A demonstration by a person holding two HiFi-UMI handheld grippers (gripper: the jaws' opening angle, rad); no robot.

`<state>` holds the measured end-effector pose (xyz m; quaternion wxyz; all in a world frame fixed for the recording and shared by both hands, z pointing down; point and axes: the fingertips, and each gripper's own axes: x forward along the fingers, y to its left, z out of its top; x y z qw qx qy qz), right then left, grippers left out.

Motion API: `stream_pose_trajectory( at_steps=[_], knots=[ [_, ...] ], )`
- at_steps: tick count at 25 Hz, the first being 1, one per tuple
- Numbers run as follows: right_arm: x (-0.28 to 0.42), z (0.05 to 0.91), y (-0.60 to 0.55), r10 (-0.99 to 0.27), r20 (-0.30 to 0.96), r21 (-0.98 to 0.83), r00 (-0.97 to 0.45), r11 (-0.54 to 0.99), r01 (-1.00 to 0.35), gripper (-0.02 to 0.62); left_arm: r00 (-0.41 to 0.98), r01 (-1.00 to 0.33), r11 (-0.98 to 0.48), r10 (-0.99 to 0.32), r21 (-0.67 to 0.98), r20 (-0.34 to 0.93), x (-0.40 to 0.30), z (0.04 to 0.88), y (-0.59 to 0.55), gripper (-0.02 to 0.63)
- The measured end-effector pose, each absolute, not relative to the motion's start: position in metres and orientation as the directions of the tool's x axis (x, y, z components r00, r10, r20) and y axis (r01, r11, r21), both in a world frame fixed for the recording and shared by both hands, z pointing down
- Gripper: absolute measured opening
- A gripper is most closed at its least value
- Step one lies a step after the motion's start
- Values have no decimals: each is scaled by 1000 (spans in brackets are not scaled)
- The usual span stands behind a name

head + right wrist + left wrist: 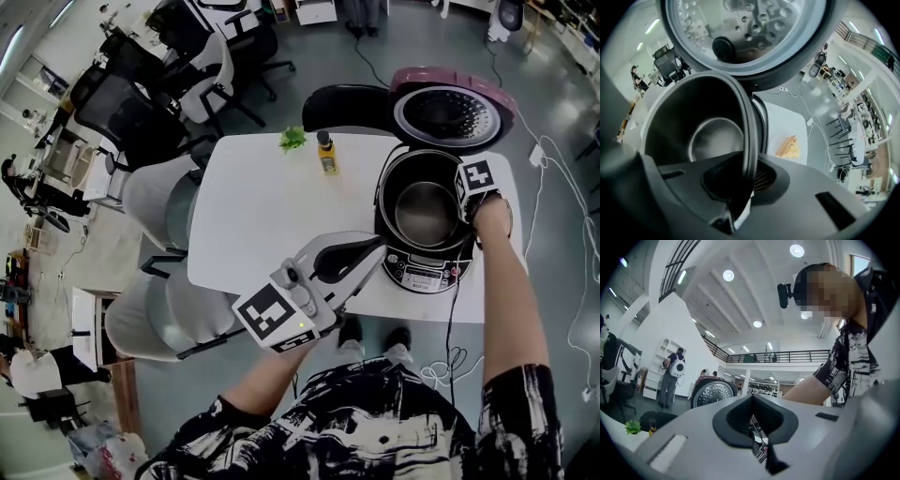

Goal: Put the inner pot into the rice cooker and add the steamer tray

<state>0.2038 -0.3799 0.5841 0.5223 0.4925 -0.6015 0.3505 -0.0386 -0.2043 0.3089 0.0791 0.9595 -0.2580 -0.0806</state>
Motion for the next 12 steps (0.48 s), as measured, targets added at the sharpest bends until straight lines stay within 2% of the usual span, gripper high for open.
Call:
stream_pose_trajectory(
  at_steps=[7,12],
  knots=[
    [204,587,-378,-231,965,208,125,382,-900,30,847,-489,-849,-517,201,-122,-46,312,-201,5],
    [204,584,-375,-249,962,205,110,399,-894,54,848,-487,-850,-515,200,-124,-49,311,-199,5]
  ],
)
